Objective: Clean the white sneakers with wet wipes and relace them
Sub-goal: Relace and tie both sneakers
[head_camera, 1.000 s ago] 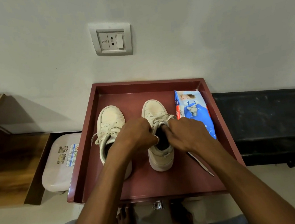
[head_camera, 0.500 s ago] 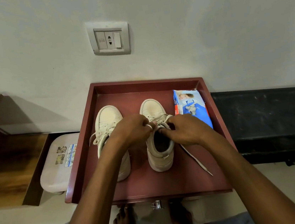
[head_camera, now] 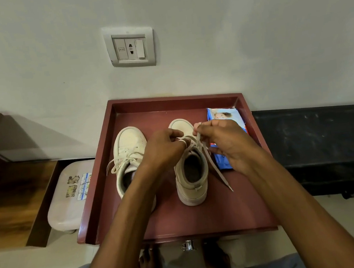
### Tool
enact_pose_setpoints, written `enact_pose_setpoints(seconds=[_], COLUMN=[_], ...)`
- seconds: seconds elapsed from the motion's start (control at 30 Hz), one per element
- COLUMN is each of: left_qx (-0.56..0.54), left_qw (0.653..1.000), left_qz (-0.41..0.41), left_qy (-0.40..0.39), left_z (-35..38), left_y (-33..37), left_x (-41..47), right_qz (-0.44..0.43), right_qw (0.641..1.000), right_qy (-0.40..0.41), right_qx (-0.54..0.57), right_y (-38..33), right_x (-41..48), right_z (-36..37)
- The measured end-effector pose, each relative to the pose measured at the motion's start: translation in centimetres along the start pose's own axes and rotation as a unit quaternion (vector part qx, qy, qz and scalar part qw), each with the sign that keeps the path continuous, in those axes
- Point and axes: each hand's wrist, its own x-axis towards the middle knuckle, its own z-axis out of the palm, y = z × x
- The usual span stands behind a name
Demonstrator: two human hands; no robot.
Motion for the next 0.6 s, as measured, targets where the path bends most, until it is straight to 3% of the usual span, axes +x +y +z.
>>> enact_pose_setpoints(seconds=[0.17, 0.47, 0.53, 0.6], left_qx=[-0.095, -0.291, -0.211, -0.027], left_qw=[0.995, 0.955, 0.976, 0.999], left_qz=[-0.009, -0.052, -0.049, -0.019], left_qy=[0.015, -0.005, 0.011, 0.026], left_z=[-0.4, -0.4, -0.4, -0.5], left_y=[0.4, 1.6, 1.3, 1.0], left_x=[-0.4, -0.6, -0.5, -0.3], right_qz=[-0.042, -0.127, -0.133, -0.135], right_qw=[0.993, 0.983, 0.984, 0.985], right_qy=[-0.016, 0.006, 0.013, 0.017], right_qx=[0.109, 0.129, 0.116, 0.108], right_y=[-0.9, -2.2, -2.4, -2.4], right_x=[-0.6, -1.5, -1.6, -1.7], right_z=[-0.2, 0.2, 0.2, 0.2])
